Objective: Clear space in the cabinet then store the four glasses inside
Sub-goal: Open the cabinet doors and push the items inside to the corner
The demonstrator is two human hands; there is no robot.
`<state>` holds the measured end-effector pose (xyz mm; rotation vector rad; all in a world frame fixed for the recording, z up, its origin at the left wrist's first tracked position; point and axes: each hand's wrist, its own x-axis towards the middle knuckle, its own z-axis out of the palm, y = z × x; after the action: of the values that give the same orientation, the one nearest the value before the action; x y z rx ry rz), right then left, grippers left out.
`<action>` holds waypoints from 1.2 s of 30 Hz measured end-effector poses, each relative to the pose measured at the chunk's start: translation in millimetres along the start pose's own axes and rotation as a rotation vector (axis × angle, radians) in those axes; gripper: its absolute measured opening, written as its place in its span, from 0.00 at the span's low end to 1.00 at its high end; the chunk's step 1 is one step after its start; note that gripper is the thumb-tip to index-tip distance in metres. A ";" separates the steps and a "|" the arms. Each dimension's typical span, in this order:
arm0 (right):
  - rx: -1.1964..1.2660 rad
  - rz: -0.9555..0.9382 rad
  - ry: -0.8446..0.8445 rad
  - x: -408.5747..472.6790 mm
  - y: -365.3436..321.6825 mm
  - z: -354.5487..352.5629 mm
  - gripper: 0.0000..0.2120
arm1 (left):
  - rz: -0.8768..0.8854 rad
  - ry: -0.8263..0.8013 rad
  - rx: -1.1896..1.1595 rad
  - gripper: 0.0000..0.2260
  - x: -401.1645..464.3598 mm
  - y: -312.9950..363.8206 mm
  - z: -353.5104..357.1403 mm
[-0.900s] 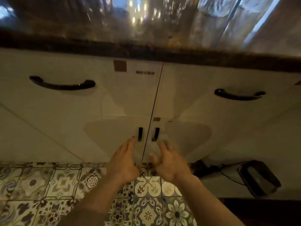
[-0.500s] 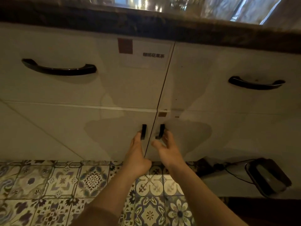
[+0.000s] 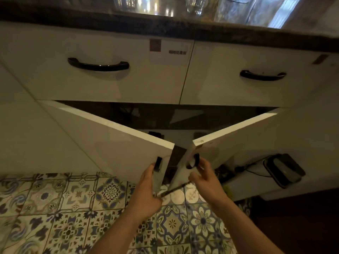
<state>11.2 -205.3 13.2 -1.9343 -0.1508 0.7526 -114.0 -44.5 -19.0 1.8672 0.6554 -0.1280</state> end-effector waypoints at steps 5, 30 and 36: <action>0.017 0.034 0.004 -38.3 32.1 -28.4 0.25 | -0.013 0.091 -0.026 0.47 -47.8 -26.2 2.3; -0.154 0.274 0.282 -127.0 162.0 -234.2 0.26 | -0.313 0.487 0.003 0.45 -222.7 -150.4 -106.5; -0.363 0.550 0.393 -145.9 185.8 -193.6 0.29 | -0.446 0.596 -0.068 0.44 -234.1 -186.7 -104.1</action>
<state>-36.1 -504.8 -24.1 -2.4700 0.5400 0.7069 -426.0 6.5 -42.6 1.6637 1.4642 0.1711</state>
